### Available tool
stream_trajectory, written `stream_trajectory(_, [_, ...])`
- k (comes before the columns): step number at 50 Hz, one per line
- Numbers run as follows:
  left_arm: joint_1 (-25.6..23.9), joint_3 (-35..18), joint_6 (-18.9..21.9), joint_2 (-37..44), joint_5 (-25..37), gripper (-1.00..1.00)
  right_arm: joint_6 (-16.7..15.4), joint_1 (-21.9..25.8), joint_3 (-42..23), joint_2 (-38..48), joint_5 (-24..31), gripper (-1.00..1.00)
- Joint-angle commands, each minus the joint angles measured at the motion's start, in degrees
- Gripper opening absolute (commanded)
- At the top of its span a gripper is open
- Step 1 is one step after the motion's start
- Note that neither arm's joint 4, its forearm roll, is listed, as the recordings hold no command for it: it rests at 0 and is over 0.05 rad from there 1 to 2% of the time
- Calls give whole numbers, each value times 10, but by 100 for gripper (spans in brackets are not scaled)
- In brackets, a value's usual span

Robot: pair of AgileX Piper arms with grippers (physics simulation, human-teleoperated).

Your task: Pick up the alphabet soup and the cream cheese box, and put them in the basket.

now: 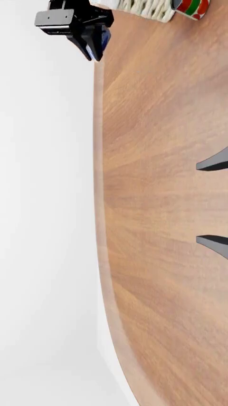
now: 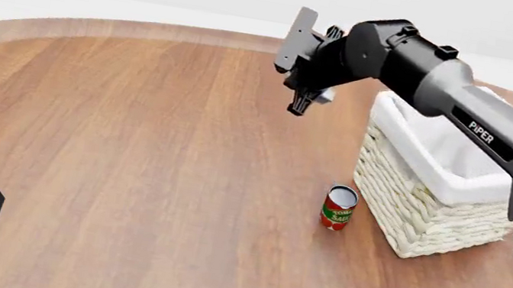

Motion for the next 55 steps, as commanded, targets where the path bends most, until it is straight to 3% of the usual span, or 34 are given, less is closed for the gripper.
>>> stream_trajectory(1, [0,0,0,0,0,100,66,-7,-16,-26,-9,-100])
stream_trajectory(21, [0,0,0,0,0,100,148,-35,18,-66,-59,-100])
stream_trajectory(43, [0,0,0,0,0,100,201,-62,14,-104,-81,-100])
stream_trajectory(55, [0,0,0,0,0,100,251,-102,62,-141,-123,-100])
